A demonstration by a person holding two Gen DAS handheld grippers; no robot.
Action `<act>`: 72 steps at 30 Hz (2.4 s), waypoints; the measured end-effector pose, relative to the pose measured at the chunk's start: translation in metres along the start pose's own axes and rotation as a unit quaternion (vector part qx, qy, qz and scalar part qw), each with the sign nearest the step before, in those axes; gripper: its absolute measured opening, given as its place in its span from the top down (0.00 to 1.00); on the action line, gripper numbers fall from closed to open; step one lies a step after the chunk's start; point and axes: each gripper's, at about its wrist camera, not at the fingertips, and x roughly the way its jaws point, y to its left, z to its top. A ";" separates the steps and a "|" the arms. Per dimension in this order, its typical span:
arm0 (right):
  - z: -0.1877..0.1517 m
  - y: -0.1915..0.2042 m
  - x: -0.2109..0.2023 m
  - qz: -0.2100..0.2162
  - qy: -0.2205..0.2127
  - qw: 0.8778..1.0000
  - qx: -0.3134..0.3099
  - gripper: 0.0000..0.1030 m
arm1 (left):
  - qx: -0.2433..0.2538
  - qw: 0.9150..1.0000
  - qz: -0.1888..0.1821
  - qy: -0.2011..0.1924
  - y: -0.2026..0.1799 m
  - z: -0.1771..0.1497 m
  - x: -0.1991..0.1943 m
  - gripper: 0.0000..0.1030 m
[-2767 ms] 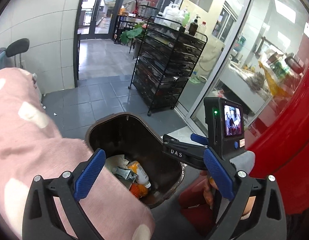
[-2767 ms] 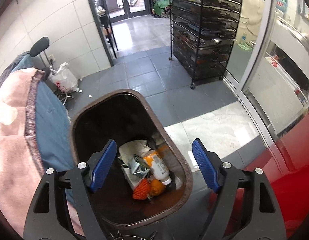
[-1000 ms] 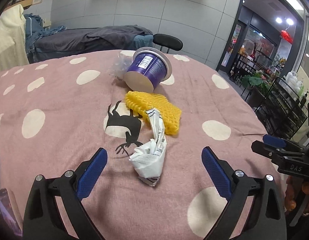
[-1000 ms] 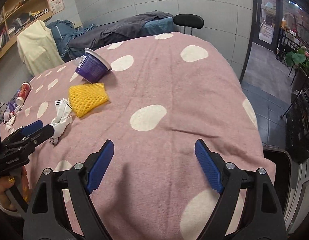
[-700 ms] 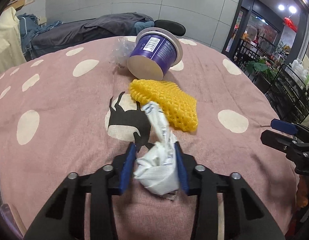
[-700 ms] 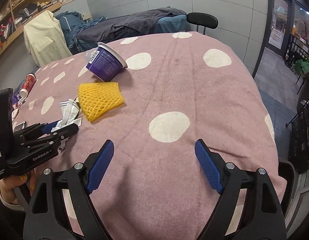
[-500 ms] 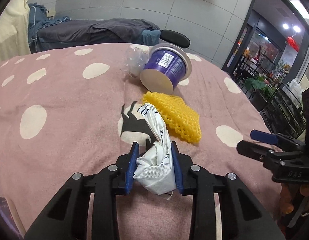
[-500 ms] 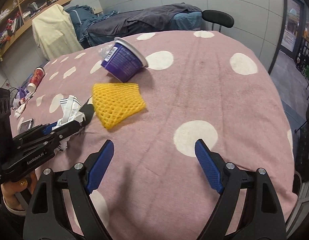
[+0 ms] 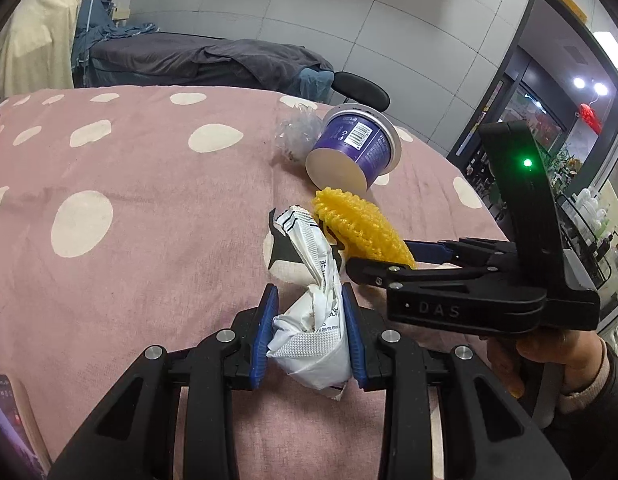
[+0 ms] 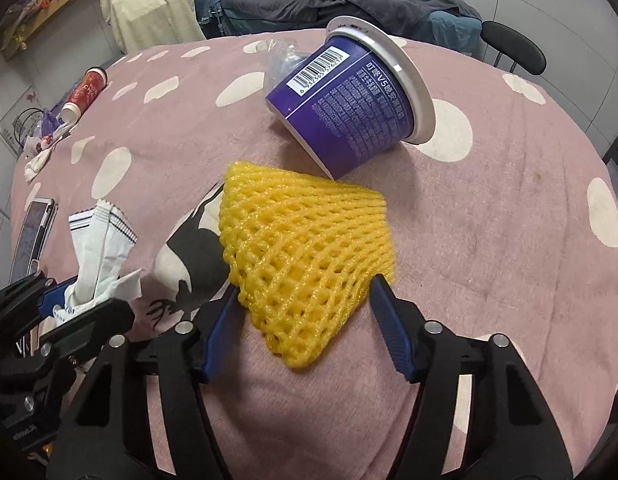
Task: Collect trash
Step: 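Grasp the crumpled white paper with the left tool while the right tool grasps the yellow foam net, then carry the paper and yellow foam net toward the black bin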
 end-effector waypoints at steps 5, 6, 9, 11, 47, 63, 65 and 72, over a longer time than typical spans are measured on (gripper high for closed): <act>-0.002 -0.004 -0.011 -0.021 -0.019 1.000 -0.006 0.83 | 0.000 1.000 -0.004 0.001 -0.002 -0.001 -0.001 0.69; -0.004 -0.006 -0.014 -0.013 -0.021 1.000 0.000 0.83 | 0.001 1.000 -0.004 0.000 -0.004 -0.002 -0.001 0.69; -0.012 -0.010 -0.024 -0.012 -0.026 1.000 0.010 0.84 | 0.005 1.000 -0.005 -0.002 -0.008 -0.002 -0.003 0.69; -0.020 -0.011 -0.032 -0.010 -0.032 0.999 0.012 0.84 | 0.007 1.000 -0.007 -0.003 -0.012 -0.003 -0.005 0.69; -0.203 -0.149 -0.196 -0.098 -0.160 0.955 0.231 0.84 | 0.144 0.982 -0.125 0.000 -0.170 -0.035 -0.009 0.69; -0.300 -0.245 -0.201 -0.169 -0.130 0.902 0.375 0.84 | 0.199 0.965 -0.170 0.011 -0.226 -0.045 0.003 0.69; -0.312 -0.258 -0.193 -0.167 -0.116 0.894 0.400 0.84 | 0.208 0.962 -0.176 0.013 -0.233 -0.047 0.004 0.69; -0.355 -0.296 -0.146 -0.168 -0.058 0.869 0.462 0.84 | 0.231 0.953 -0.194 0.023 -0.257 -0.055 0.009 0.69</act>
